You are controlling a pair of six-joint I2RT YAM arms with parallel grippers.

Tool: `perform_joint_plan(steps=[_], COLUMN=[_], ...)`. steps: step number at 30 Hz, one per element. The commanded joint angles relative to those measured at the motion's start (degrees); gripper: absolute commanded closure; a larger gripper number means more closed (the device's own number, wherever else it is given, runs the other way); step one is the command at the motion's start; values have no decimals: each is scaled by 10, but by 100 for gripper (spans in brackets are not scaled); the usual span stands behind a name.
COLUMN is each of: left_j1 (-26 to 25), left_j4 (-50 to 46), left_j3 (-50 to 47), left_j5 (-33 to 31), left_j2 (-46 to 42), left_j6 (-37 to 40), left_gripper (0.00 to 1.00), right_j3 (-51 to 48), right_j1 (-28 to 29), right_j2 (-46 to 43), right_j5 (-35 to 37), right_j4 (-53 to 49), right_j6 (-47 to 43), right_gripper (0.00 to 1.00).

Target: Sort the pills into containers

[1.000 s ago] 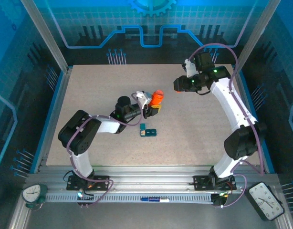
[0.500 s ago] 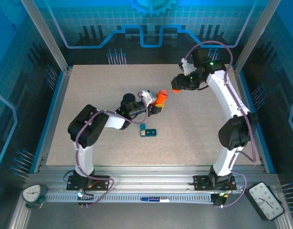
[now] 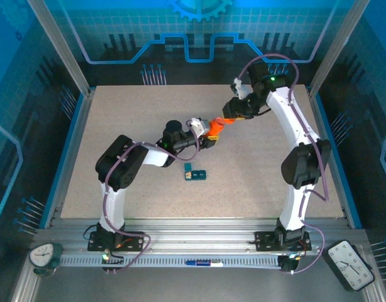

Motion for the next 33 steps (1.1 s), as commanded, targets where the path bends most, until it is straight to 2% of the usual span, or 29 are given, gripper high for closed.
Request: perform_joint_plan(steps=[1, 18, 33], left_j1=[5, 4, 5], left_j4=[2, -14, -14], left_j3=[20, 25, 23], left_j5=[26, 35, 35], left_j2=[9, 7, 1], left_j6=[20, 31, 31], left_gripper=[100, 100, 100], right_j3=[20, 49, 5], right_j1=[6, 40, 32], right_j2=[9, 44, 27], right_j5=[-17, -17, 9], right_j4=[-26, -41, -38], right_j6=[-15, -24, -36], right_gripper=[51, 51, 51])
